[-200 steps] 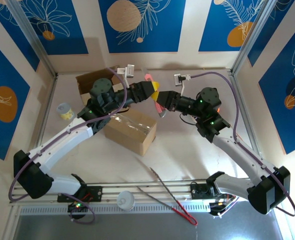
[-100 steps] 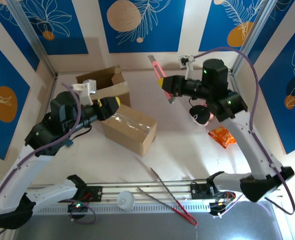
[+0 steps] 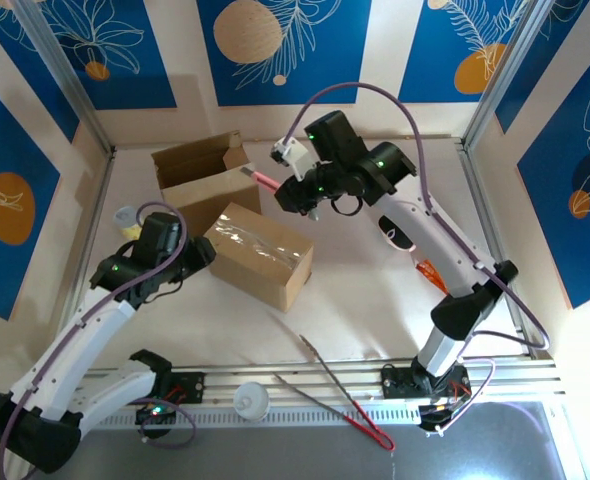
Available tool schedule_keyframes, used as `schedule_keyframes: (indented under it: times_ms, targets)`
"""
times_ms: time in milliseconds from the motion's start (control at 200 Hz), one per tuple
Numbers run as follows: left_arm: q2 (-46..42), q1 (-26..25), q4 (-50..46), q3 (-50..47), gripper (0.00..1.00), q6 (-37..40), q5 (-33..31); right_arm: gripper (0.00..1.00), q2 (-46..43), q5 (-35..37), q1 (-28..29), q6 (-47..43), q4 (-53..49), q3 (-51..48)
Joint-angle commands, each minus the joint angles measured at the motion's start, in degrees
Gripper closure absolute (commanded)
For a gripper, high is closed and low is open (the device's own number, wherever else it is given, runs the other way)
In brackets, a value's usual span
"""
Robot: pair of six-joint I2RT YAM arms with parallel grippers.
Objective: Unpack the express box
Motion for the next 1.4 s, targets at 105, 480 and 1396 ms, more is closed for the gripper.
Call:
schedule_keyframes:
  times_ms: [105,480,1396]
  targets:
    - [-0.4,2.5,8.8,-4.6,0.52,-3.8,2.5,1.0,5.5,5.6,3.5,-6.5,-3.5,4.1]
    - [2.5,4.2,19.8,-8.2,0.54,-6.8,3.5,1.0,13.9,7.3,8.1,-8.2,-5.3,8.7]
    - [9.1,7.9,25.6,-8.7,0.55,-4.4,4.8,1.0,21.3,13.7,10.9,-3.5,-8.1,13.4]
